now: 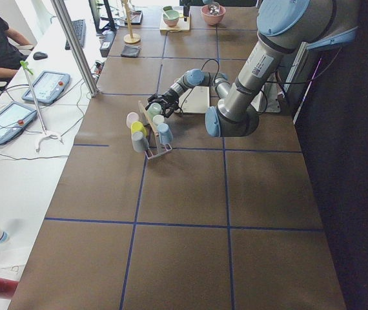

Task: Pick up and place green cup on tray

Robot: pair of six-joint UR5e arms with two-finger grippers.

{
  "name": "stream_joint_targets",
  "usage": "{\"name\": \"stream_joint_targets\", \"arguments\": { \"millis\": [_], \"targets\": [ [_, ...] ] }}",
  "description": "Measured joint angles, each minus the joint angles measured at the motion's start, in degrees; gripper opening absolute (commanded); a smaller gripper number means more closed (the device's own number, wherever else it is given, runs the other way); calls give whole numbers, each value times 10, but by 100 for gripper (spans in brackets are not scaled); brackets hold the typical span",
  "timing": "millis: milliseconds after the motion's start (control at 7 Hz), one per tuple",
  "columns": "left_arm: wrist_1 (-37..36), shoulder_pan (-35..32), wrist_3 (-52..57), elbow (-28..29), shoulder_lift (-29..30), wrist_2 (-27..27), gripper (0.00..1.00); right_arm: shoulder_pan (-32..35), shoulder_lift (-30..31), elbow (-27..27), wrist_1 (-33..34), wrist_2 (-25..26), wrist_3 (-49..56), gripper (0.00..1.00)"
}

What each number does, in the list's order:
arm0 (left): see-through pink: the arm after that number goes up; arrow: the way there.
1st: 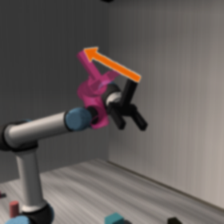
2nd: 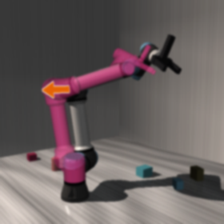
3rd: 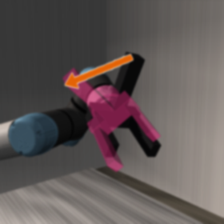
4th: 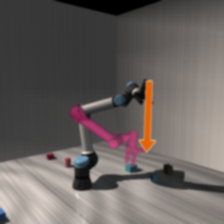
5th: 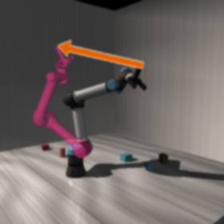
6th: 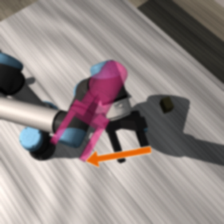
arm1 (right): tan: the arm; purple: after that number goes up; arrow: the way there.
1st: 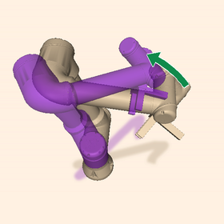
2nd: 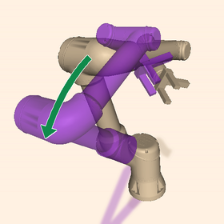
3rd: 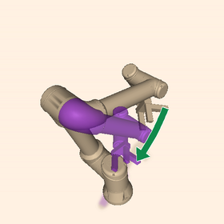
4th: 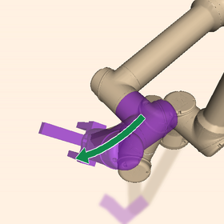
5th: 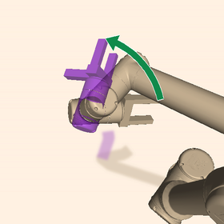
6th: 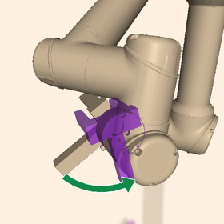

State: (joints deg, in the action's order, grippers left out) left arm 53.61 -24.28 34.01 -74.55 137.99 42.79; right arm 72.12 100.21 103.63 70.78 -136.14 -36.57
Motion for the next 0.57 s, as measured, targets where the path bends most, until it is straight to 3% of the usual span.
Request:
{"name": "stream_joint_targets", "arguments": {
  "millis": [286, 571],
  "targets": [
    [-1, -1, -4, -16, -10, 0, 98, 0, -2, 0, 0, -5, -1, 100],
    [-2, -2, -9, -32, -18, 0, 88, 0, -4, 1, 0, -7, -4, 100]
  ]
}}
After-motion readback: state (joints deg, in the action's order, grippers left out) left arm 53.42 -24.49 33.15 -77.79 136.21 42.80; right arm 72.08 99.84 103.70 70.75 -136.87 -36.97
